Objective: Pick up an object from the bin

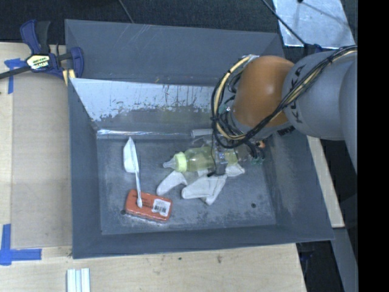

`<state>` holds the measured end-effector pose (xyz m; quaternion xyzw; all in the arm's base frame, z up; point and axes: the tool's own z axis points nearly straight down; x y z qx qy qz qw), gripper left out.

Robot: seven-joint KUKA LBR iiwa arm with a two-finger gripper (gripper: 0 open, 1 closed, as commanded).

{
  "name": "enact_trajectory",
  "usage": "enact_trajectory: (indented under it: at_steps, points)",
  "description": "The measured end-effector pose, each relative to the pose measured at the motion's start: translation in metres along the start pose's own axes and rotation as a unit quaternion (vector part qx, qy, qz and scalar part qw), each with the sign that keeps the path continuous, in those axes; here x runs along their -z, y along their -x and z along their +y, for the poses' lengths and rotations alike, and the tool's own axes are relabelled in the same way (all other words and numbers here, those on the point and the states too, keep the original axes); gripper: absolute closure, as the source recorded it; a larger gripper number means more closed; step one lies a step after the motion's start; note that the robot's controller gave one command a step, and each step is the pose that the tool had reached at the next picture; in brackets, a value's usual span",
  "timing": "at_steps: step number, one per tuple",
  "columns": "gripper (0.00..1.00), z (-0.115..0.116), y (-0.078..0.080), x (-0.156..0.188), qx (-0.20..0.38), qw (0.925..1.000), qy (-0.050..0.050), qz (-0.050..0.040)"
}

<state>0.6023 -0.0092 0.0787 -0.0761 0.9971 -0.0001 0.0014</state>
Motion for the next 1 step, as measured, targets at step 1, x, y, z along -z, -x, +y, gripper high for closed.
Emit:
enact_trajectory:
  at_steps: [1]
  points:
    - [1.0,0.0176,-0.0055,0.1239,-0.009,1.0,0.0,-0.0001]
